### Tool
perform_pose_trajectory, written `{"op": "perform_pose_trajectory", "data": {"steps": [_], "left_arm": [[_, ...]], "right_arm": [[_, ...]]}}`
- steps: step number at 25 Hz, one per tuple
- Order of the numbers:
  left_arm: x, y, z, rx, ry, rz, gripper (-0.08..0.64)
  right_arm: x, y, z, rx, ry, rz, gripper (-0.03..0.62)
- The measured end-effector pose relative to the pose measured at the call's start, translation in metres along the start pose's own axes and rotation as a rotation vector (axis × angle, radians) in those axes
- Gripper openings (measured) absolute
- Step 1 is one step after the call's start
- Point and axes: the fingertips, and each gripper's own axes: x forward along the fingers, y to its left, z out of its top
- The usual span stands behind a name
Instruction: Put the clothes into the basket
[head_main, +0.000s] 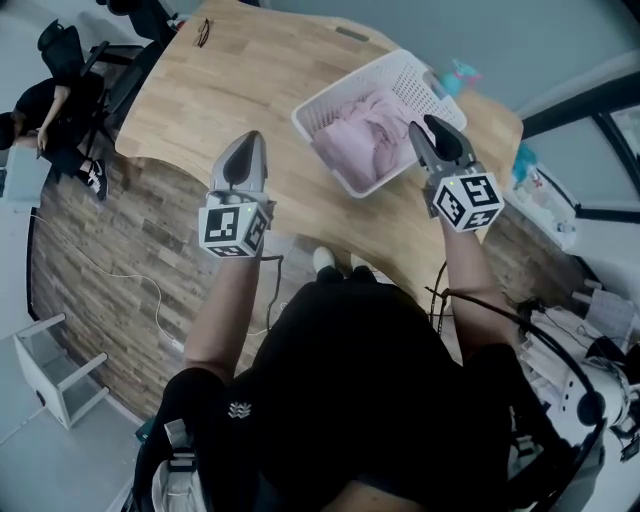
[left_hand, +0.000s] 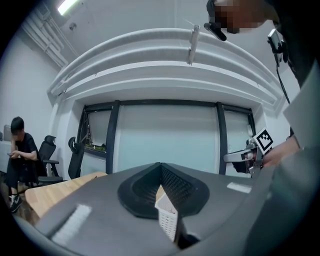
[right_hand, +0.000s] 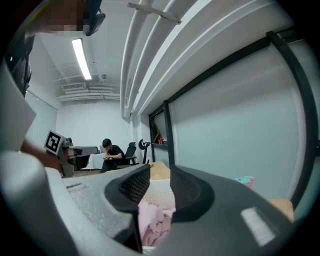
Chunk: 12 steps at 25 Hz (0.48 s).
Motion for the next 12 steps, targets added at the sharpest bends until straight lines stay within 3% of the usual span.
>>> {"op": "perform_pose_trajectory", "data": {"steps": [5, 12], "left_arm": [[-0.008, -0.011, 0.014, -0.024, -0.024, -0.011, 0.006], [-0.021, -0.026, 0.025, 0.000, -0.031, -0.029, 0.006]], "right_arm": [[-0.030, -0.007, 0.011, -0.031, -0.065, -0.050, 0.116], [-0.064, -0.012, 0.010, -0.032, -0.085, -0.118, 0.041]]}}
